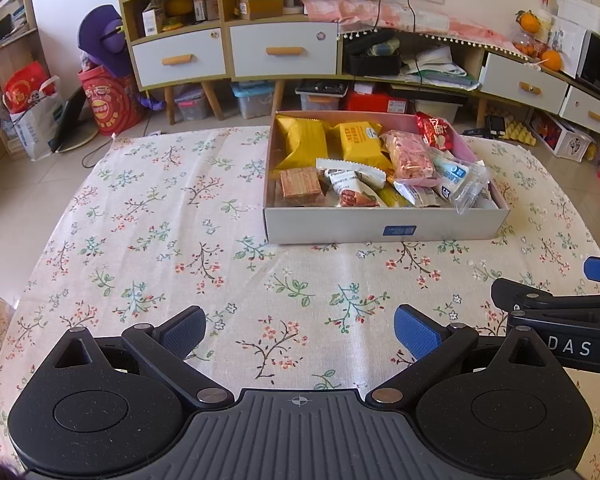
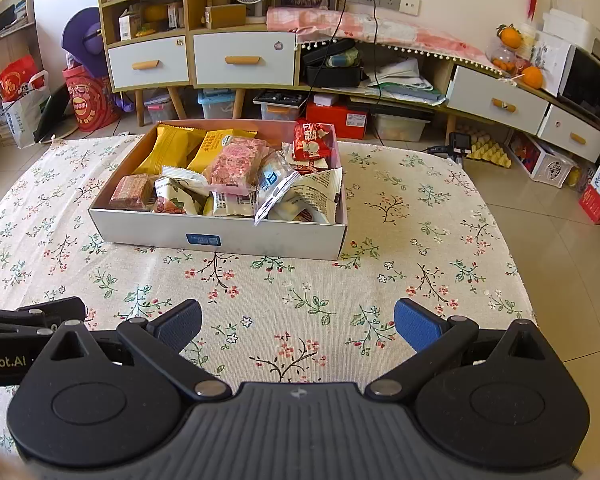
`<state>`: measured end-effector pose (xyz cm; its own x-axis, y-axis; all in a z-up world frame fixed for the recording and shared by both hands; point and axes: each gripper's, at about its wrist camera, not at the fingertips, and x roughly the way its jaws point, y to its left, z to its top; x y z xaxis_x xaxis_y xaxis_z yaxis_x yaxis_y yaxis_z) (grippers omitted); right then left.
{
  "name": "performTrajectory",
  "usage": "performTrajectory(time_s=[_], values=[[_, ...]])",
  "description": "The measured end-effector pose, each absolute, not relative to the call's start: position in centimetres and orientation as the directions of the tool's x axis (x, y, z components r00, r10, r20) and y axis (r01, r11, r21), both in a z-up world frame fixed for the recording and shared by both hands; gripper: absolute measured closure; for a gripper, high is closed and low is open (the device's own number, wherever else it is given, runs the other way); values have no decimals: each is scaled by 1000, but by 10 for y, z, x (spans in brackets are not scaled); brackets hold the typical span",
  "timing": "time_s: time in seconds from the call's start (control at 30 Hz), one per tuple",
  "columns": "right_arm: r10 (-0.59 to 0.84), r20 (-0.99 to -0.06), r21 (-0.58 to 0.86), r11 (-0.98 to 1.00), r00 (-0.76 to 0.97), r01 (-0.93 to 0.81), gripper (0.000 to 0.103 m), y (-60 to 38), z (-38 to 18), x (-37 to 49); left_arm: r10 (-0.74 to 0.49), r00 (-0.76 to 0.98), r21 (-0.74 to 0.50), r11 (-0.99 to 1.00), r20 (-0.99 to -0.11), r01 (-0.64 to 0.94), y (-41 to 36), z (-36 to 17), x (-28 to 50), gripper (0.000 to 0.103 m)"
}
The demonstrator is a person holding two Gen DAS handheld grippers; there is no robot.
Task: Organize snacks
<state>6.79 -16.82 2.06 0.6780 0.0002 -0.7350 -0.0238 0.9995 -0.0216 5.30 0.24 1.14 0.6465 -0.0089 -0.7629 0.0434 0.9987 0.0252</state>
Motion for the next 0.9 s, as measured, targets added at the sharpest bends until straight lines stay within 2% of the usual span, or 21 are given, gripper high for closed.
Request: performTrajectory(time_s=[0.9], values=[[-2, -735, -23, 999, 678, -22, 0, -168, 18, 67, -8, 646, 25, 999, -763, 43, 2, 11, 53, 2]])
